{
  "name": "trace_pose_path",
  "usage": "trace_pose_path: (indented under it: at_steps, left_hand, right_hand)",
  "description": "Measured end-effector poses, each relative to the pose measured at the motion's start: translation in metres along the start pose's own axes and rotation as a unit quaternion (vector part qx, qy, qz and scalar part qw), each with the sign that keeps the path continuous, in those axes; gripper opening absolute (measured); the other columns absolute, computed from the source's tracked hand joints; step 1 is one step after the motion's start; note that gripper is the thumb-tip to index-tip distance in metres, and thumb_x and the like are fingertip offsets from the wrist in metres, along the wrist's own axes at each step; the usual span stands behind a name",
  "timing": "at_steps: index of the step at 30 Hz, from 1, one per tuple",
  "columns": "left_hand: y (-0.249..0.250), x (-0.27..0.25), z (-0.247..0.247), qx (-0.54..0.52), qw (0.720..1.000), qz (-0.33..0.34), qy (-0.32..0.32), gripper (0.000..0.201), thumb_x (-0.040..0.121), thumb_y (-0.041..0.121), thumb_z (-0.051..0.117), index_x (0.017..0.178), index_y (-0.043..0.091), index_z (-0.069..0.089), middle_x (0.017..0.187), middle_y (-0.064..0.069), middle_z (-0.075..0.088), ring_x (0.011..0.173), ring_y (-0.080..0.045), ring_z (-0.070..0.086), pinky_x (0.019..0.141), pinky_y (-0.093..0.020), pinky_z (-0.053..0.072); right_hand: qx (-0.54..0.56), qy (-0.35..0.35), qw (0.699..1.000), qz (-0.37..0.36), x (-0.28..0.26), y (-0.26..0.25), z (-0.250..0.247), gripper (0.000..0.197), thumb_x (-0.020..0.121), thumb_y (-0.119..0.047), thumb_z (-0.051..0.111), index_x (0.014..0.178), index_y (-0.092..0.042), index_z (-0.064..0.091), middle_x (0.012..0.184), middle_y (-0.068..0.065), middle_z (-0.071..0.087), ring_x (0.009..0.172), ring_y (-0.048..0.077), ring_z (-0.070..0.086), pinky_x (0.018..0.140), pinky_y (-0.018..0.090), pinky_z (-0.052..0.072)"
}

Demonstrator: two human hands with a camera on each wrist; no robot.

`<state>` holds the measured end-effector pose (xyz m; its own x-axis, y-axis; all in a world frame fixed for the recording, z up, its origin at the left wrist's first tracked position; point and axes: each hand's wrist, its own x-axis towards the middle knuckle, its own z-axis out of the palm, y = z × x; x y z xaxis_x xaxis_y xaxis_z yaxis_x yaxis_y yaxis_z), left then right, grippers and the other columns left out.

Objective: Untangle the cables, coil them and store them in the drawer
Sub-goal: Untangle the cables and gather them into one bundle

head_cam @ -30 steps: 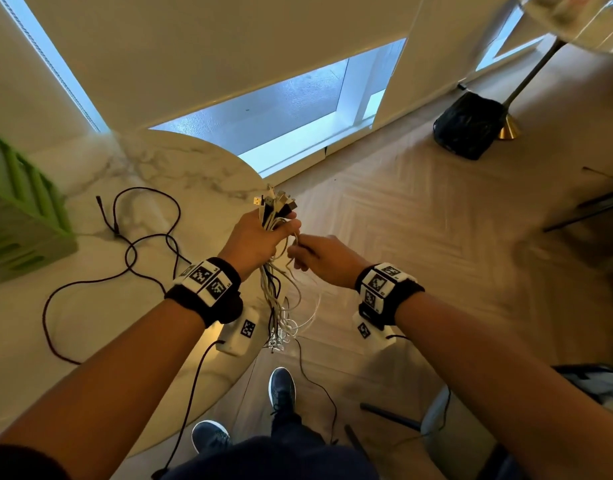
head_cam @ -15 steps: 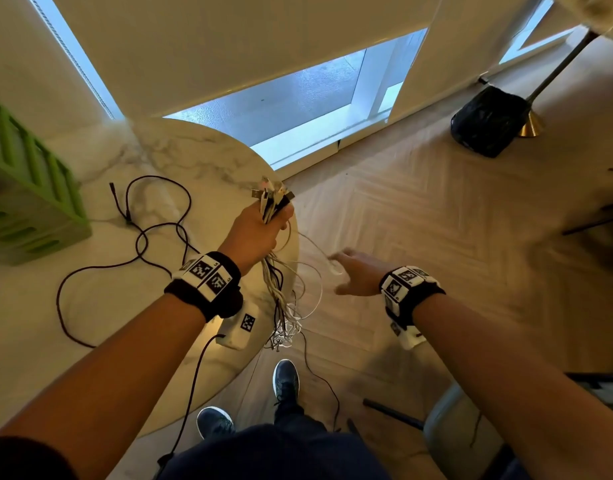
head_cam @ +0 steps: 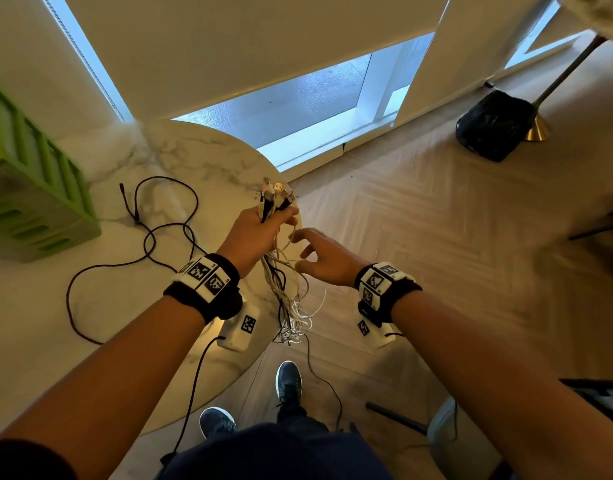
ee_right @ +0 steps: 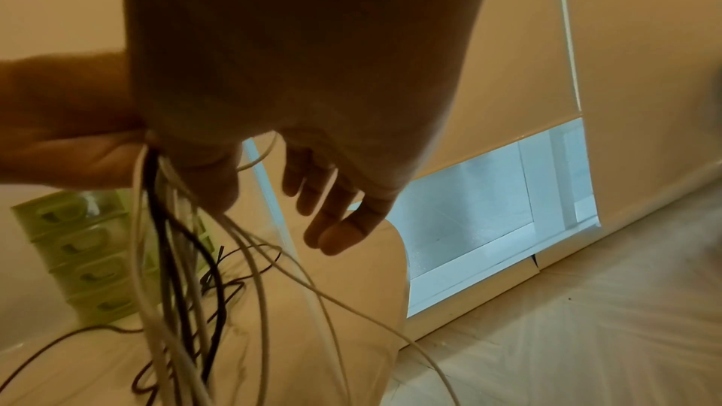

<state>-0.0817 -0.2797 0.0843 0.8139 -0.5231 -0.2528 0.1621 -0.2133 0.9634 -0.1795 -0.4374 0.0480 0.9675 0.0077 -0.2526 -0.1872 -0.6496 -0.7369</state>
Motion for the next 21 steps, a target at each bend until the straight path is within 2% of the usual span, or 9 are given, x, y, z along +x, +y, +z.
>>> trace_pose_path:
  at_steps: [3,6,9,12,13,15,18,20,21]
  left_hand:
    - [-0.002,-0.002,-0.004,-0.022,1.0,0.002,-0.019,0.02,0.101,0.025,0.062,0.113,0.022,0.077,0.103,0.004,0.078,0.068,-0.002,0.056,0.059,-0.025,0.041]
    - [-0.003,-0.003,-0.007,-0.027,0.998,0.005,-0.049,0.021,0.097,0.024,0.069,0.118,0.023,0.076,0.108,0.006,0.078,0.089,-0.012,0.062,0.061,-0.028,0.041]
    - [-0.004,-0.004,-0.009,-0.019,0.999,0.018,-0.038,0.017,0.093,0.024,0.076,0.109,0.02,0.078,0.094,0.006,0.077,0.076,-0.012,0.056,0.057,-0.025,0.04]
    - [0.0,-0.003,-0.013,-0.037,0.999,0.02,-0.018,0.017,0.095,0.029,0.073,0.098,0.012,0.075,0.069,-0.003,0.046,0.061,-0.015,0.034,0.05,-0.026,0.032]
    - [0.001,-0.002,-0.015,-0.039,0.999,0.018,-0.017,0.019,0.096,0.032,0.071,0.098,0.013,0.075,0.069,-0.005,0.036,0.061,-0.016,0.029,0.049,-0.027,0.029]
    - [0.003,-0.003,-0.018,-0.04,0.999,0.015,-0.02,0.021,0.099,0.034,0.068,0.1,0.014,0.076,0.07,-0.005,0.03,0.06,-0.016,0.027,0.048,-0.027,0.026]
    - [0.004,-0.005,-0.023,-0.041,0.999,0.01,-0.032,0.027,0.1,0.035,0.065,0.105,0.01,0.073,0.072,-0.005,0.032,0.061,-0.014,0.028,0.049,-0.027,0.025]
    - [0.005,-0.006,-0.026,-0.048,0.998,0.01,-0.037,0.028,0.102,0.035,0.062,0.106,0.008,0.071,0.071,0.0,0.038,0.059,-0.011,0.032,0.049,-0.024,0.027]
    - [0.007,-0.007,-0.027,-0.059,0.997,0.01,-0.039,0.029,0.103,0.035,0.061,0.106,0.008,0.07,0.071,0.001,0.042,0.058,-0.01,0.035,0.049,-0.023,0.029]
  right_hand:
    - [0.013,-0.079,0.997,0.011,0.003,-0.009,-0.002,0.045,0.097,-0.035,0.063,0.139,-0.023,0.051,0.141,-0.005,0.054,0.113,0.012,0.06,0.1,0.031,0.046]
    - [-0.01,-0.072,0.997,-0.002,0.004,-0.015,0.004,0.039,0.101,-0.047,0.052,0.132,-0.024,0.06,0.133,-0.004,0.061,0.109,0.011,0.059,0.095,0.026,0.042]
    - [-0.025,-0.009,0.997,-0.073,0.006,-0.017,0.01,0.032,0.103,-0.039,0.052,0.118,-0.017,0.069,0.114,-0.001,0.065,0.096,0.015,0.061,0.084,0.024,0.045]
    - [-0.022,0.022,0.995,-0.1,0.007,-0.02,0.006,0.026,0.105,-0.032,0.05,0.109,-0.016,0.07,0.104,-0.004,0.066,0.091,0.013,0.062,0.08,0.021,0.047]
    - [-0.015,0.035,0.995,-0.089,0.006,-0.02,0.003,0.026,0.106,-0.03,0.048,0.107,-0.015,0.07,0.103,-0.004,0.068,0.093,0.012,0.064,0.082,0.021,0.048]
    - [0.011,0.079,0.996,-0.049,0.004,-0.017,-0.007,0.027,0.107,-0.028,0.043,0.105,-0.013,0.066,0.101,-0.004,0.069,0.093,0.01,0.065,0.083,0.021,0.05]
    - [-0.012,0.172,0.985,0.022,0.005,-0.002,-0.028,0.028,0.108,-0.025,0.036,0.1,-0.009,0.057,0.095,0.004,0.068,0.087,0.022,0.066,0.074,0.034,0.052]
    - [-0.147,0.156,0.972,0.093,0.001,0.015,-0.046,0.029,0.108,-0.027,0.033,0.102,-0.009,0.055,0.1,0.01,0.067,0.089,0.03,0.064,0.071,0.036,0.046]
    - [-0.249,0.094,0.953,0.145,-0.003,0.024,-0.051,0.031,0.108,-0.03,0.032,0.105,-0.011,0.057,0.105,0.01,0.066,0.094,0.032,0.064,0.075,0.037,0.046]
